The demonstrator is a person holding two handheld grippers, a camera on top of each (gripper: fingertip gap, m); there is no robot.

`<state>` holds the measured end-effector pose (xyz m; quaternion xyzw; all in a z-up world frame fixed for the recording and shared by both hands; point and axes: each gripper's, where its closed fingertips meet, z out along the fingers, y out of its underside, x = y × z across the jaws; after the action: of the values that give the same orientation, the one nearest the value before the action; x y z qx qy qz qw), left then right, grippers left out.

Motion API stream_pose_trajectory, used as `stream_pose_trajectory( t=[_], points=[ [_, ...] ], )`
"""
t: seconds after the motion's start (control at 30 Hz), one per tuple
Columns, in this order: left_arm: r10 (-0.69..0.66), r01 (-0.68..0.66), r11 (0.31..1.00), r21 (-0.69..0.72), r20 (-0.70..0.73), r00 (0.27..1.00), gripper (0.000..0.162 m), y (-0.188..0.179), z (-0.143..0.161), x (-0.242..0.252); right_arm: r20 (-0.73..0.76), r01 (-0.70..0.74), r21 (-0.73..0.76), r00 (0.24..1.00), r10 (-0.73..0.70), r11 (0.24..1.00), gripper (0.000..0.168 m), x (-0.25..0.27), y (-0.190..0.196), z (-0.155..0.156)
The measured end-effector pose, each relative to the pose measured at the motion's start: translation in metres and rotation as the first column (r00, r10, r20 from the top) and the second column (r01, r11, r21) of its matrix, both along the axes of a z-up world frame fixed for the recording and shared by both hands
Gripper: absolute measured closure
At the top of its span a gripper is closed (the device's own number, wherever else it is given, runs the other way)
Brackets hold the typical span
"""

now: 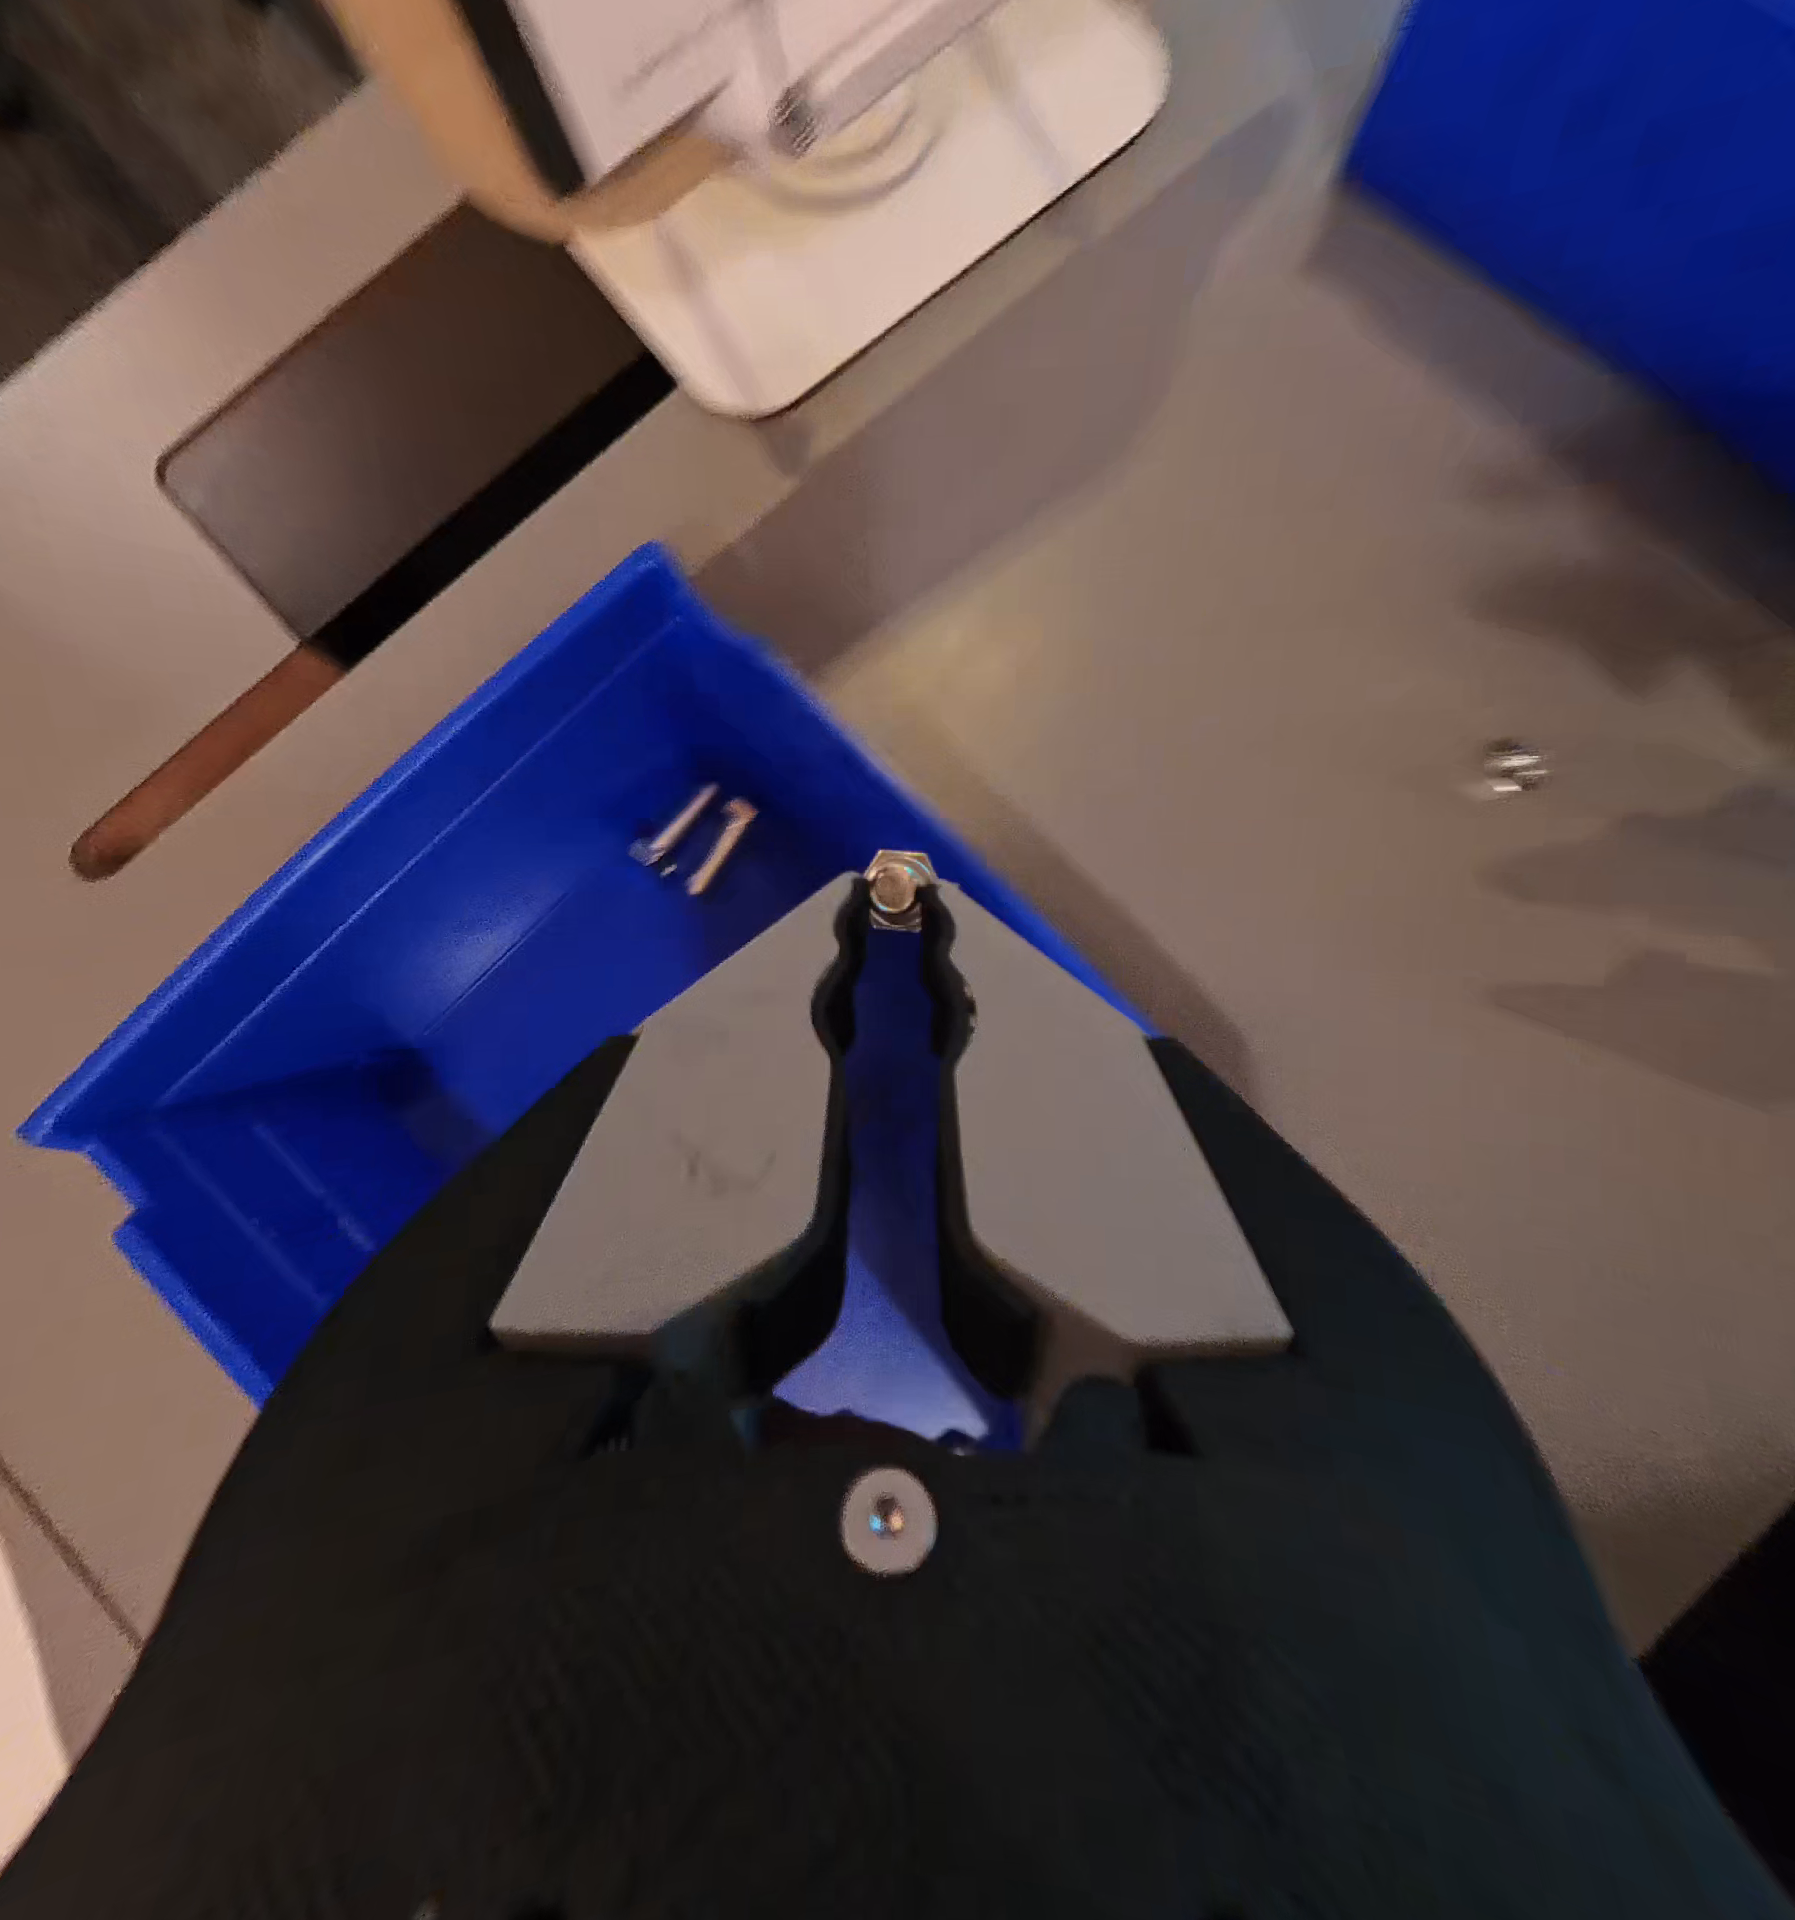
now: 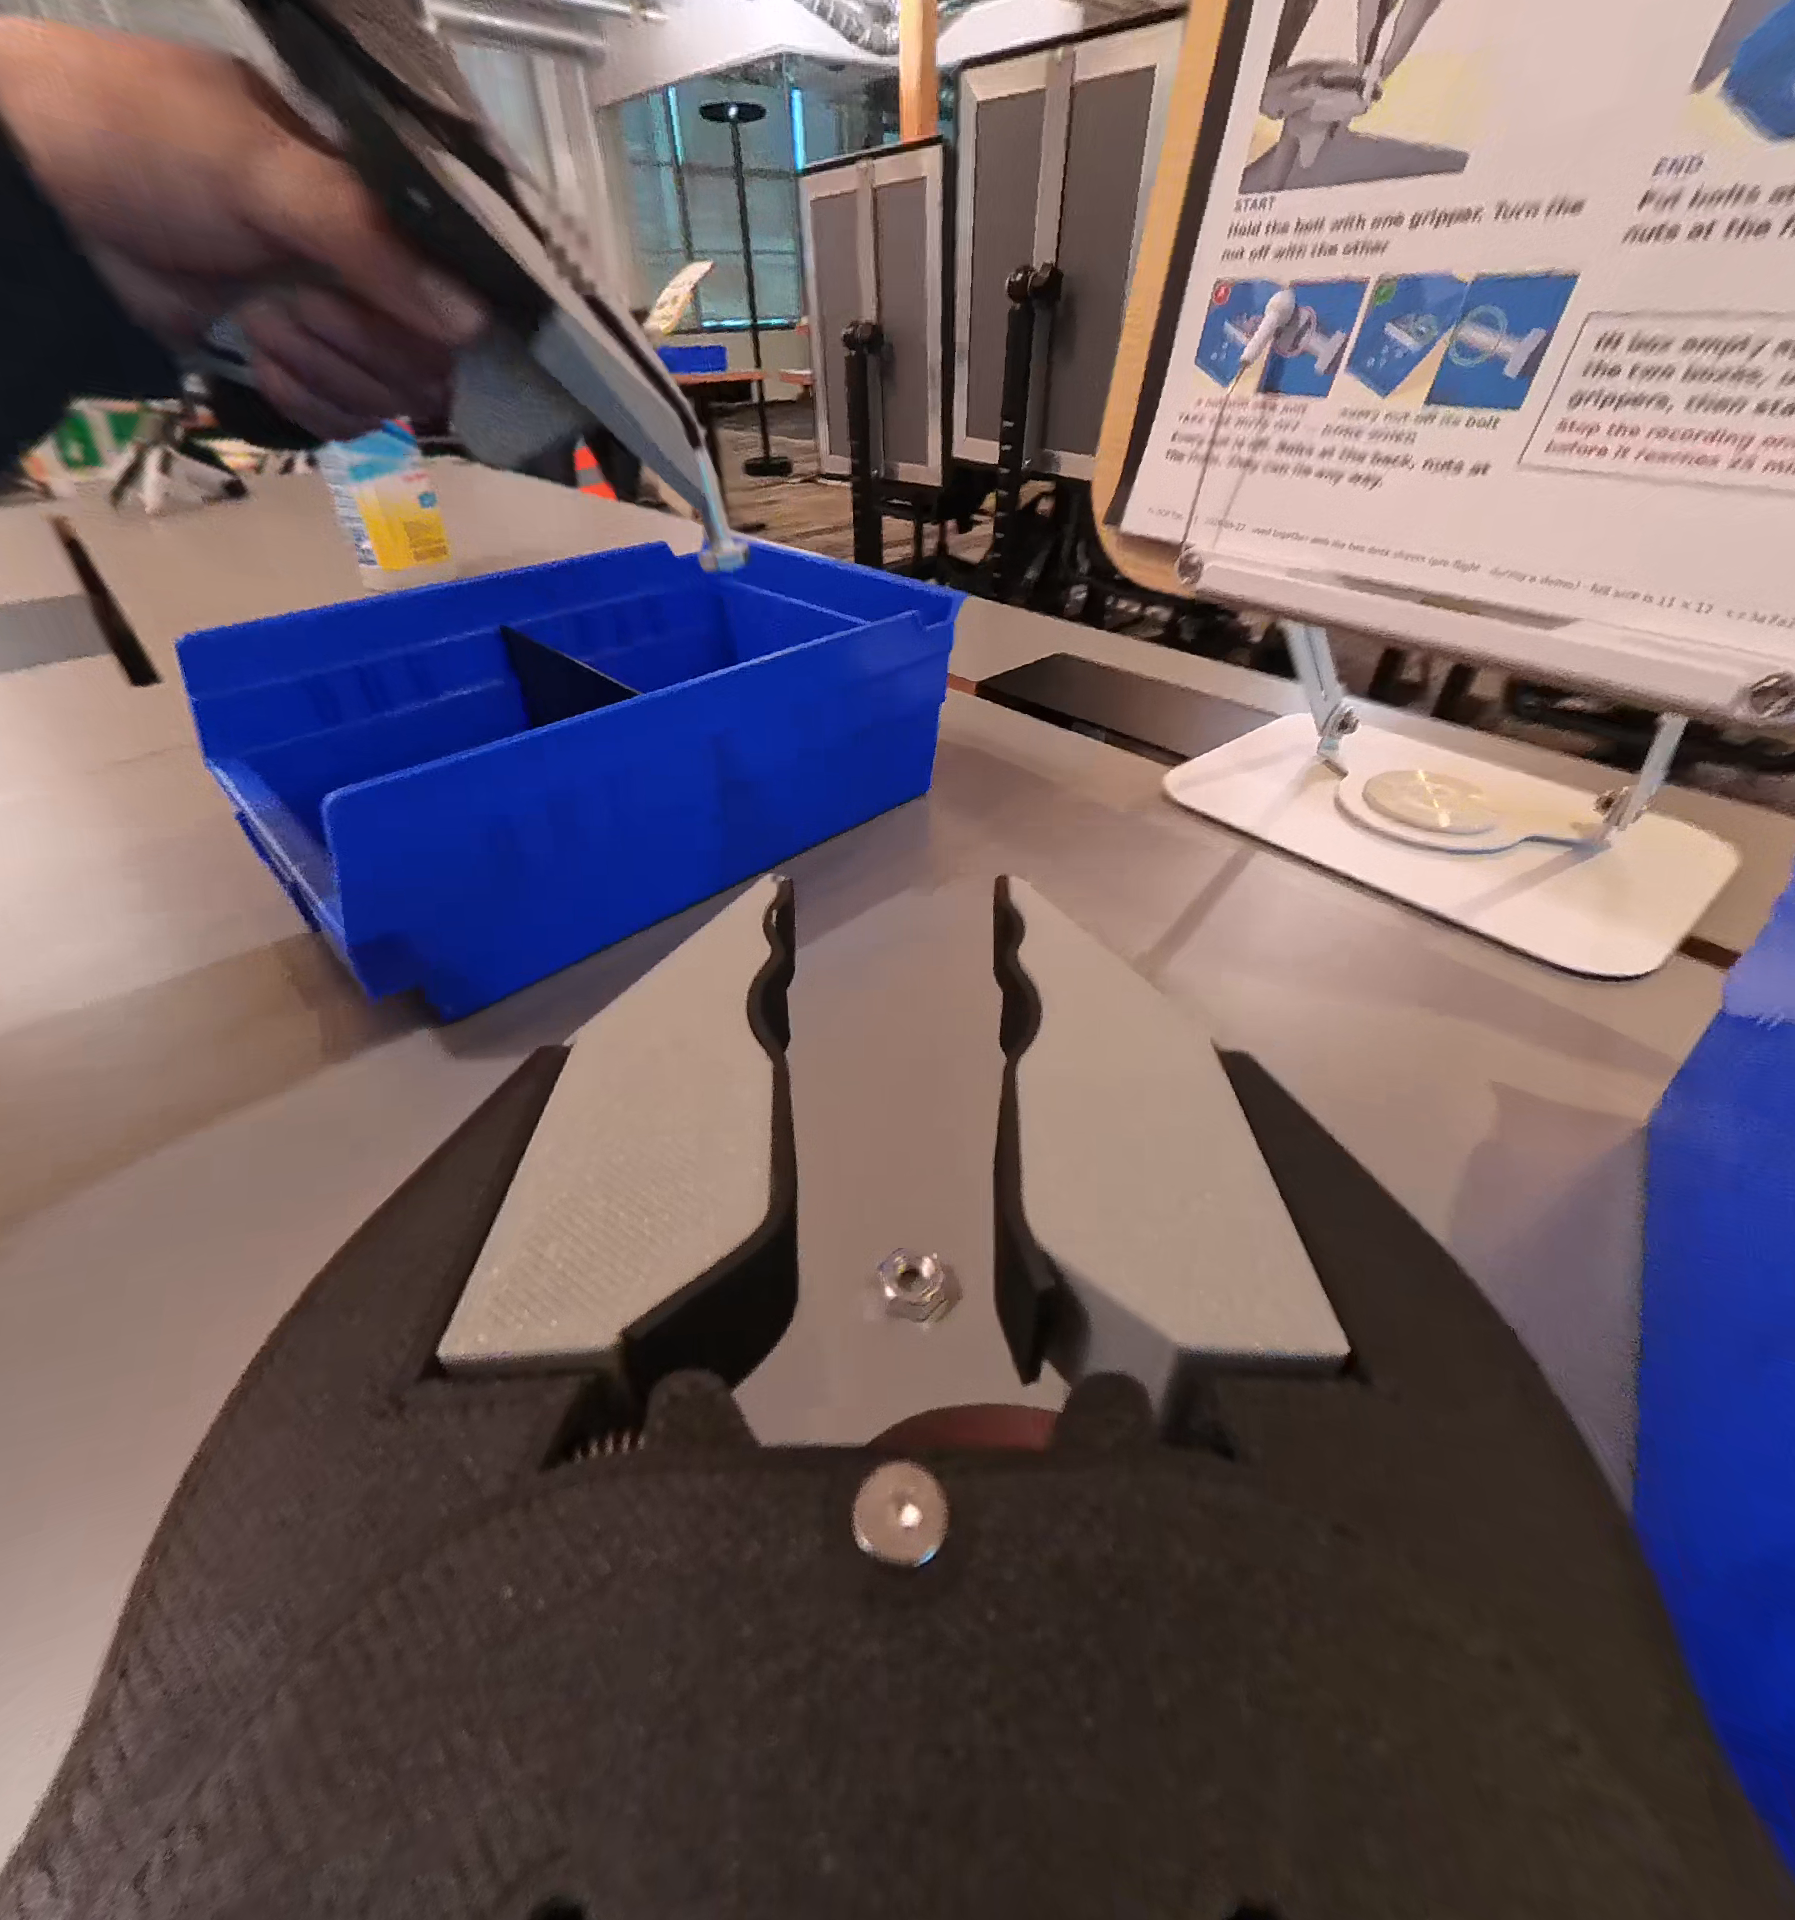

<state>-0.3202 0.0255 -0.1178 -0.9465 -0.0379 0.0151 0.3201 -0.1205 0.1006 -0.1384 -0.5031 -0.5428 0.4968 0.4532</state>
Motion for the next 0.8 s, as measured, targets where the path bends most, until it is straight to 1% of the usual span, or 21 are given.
stream_pose_trajectory(
  t=[0.07, 0.13, 0.23, 0.33, 0.4, 0.5, 0.57, 0.63, 0.7, 0.77, 0.8],
  points=[
    [-0.067, 0.067, 0.996, 0.062, -0.008, 0.998, 0.154, -0.005, 0.018, 0.041, 0.032, -0.039, -0.062, 0.999, 0.041, 0.997, 0.133, -0.001, -0.001, -0.005],
    [-0.135, 0.140, 0.987, 0.073, -0.065, 0.989, 0.154, -0.011, 0.020, 0.083, 0.045, -0.064, -0.123, 0.997, 0.070, 0.990, 0.132, -0.002, 0.000, -0.008],
    [-0.230, 0.240, 0.967, 0.080, -0.118, 0.966, 0.154, -0.012, 0.007, 0.148, 0.051, -0.069, -0.170, 0.996, 0.079, 0.983, 0.131, -0.002, 0.007, -0.010],
    [-0.281, 0.294, 0.953, 0.076, -0.147, 0.948, 0.154, 0.000, -0.021, 0.195, 0.049, -0.043, -0.165, 0.997, 0.052, 0.985, 0.131, -0.001, 0.016, -0.009],
    [-0.271, 0.284, 0.958, 0.047, -0.180, 0.946, 0.155, 0.013, -0.046, 0.203, 0.050, -0.027, -0.147, 0.998, 0.034, 0.989, 0.131, -0.001, 0.020, -0.008],
    [-0.262, 0.264, 0.964, -0.009, -0.149, 0.953, 0.154, 0.033, -0.089, 0.206, 0.063, 0.000, -0.111, 0.998, 0.007, 0.994, 0.131, 0.000, 0.025, -0.012],
    [-0.237, 0.234, 0.972, -0.034, -0.156, 0.959, 0.154, 0.042, -0.110, 0.198, 0.087, 0.033, -0.081, 0.996, -0.026, 0.996, 0.131, 0.000, 0.030, -0.017],
    [-0.212, 0.209, 0.977, -0.034, -0.156, 0.965, 0.154, 0.049, -0.122, 0.192, 0.118, 0.078, -0.046, 0.990, -0.072, 0.996, 0.131, -0.002, 0.039, -0.023],
    [-0.213, 0.215, 0.977, 0.001, -0.129, 0.968, 0.155, 0.052, -0.125, 0.193, 0.152, 0.147, -0.011, 0.978, -0.143, 0.989, 0.135, -0.005, 0.050, -0.031],
    [-0.222, 0.226, 0.973, 0.041, -0.090, 0.971, 0.155, 0.054, -0.125, 0.196, 0.164, 0.270, 0.035, 0.948, -0.272, 0.962, 0.141, -0.008, 0.068, -0.039],
    [-0.226, 0.231, 0.971, 0.063, -0.081, 0.971, 0.155, 0.055, -0.125, 0.197, 0.163, 0.342, 0.067, 0.923, -0.348, 0.937, 0.140, -0.009, 0.079, -0.043]
  ],
)
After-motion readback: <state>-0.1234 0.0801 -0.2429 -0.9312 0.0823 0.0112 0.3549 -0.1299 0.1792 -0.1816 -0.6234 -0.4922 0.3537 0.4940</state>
